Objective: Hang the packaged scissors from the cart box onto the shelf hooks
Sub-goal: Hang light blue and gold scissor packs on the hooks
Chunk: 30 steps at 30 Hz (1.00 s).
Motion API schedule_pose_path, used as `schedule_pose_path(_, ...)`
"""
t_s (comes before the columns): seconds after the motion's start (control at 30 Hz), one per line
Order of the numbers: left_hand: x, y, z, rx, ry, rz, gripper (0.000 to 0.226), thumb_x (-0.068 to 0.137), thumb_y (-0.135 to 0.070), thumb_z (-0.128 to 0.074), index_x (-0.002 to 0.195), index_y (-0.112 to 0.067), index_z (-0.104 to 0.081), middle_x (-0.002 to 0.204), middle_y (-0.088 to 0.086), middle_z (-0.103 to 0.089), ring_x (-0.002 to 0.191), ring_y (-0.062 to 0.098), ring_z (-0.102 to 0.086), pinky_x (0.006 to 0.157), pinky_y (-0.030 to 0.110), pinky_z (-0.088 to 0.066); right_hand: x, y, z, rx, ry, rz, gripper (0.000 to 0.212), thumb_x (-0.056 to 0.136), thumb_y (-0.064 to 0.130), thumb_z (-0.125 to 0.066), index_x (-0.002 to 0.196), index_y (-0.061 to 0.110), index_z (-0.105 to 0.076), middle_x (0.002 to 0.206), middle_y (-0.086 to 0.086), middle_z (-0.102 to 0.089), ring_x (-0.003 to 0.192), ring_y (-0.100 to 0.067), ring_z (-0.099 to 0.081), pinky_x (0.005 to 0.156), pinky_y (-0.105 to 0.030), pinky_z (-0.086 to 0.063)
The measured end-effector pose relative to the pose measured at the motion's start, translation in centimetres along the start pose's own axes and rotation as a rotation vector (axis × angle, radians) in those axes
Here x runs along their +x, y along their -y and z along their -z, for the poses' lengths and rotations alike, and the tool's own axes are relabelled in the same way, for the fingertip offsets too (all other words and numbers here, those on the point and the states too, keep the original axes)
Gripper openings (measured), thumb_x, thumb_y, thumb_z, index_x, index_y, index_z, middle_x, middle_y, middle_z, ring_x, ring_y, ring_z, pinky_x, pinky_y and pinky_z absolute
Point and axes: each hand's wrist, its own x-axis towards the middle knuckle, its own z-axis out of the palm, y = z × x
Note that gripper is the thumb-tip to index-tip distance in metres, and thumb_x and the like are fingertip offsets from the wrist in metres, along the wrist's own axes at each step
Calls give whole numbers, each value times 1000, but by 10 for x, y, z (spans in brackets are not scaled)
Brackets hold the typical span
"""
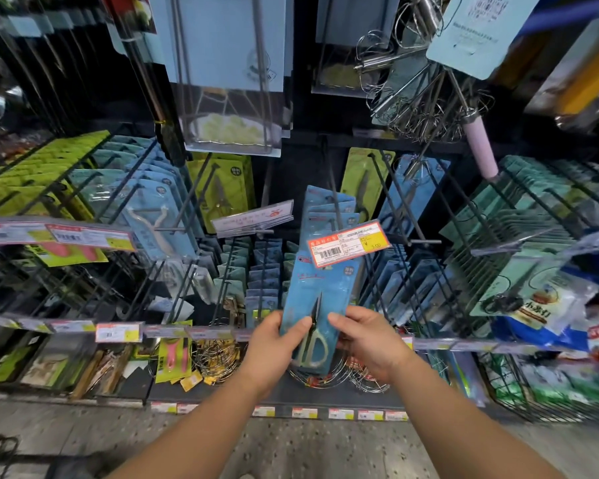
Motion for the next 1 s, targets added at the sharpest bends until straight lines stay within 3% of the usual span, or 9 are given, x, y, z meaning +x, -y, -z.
schedule_pose_path(0.3,8,-13,-21,15,-16,-17,20,94,-30,-65,105,-14,-67,97,4,-76,86,19,-74,77,39,-61,-5,15,6,17,-75,103,13,91,13,-64,97,6,-74,96,-14,-74,82,-24,-67,76,-37,-53)
schedule_pose_path(0.53,13,-13,-26,-67,-10,32,25,96,-32,-62,111,-13,-66,102,3,-76,92,16,-73,80,32,-58,2,21,3,-24,-118,139,11,93,15,-64,95,11,-74,93,-7,-77,81,-18,-72,75,-34,-58)
schedule_pose_path(0.7,19,-22,-29,-42,-57,-6,9,98,-25,-59,100,-16,-58,95,-1,-68,81,6,-66,61,13,-50,10,22,2,16,-200,172,10,93,15,-64,93,12,-73,89,-3,-77,78,-14,-72,73,-30,-58)
schedule_pose_path(0.83,24,-22,-28,-19,-47,11,10,100,-24,-56,102,-15,-58,100,2,-70,86,10,-67,71,20,-53,17,25,4,-14,-221,182,11,93,14,-64,99,12,-73,94,-2,-77,82,-12,-73,73,-24,-58)
schedule_pose_path(1.0,36,-25,-26,126,-71,-16,6,98,-25,-59,101,-20,-60,102,11,-70,89,18,-67,78,27,-53,34,31,6,-173,-302,209,13,94,19,-64,101,12,-73,89,4,-74,70,3,-66,63,-10,-49)
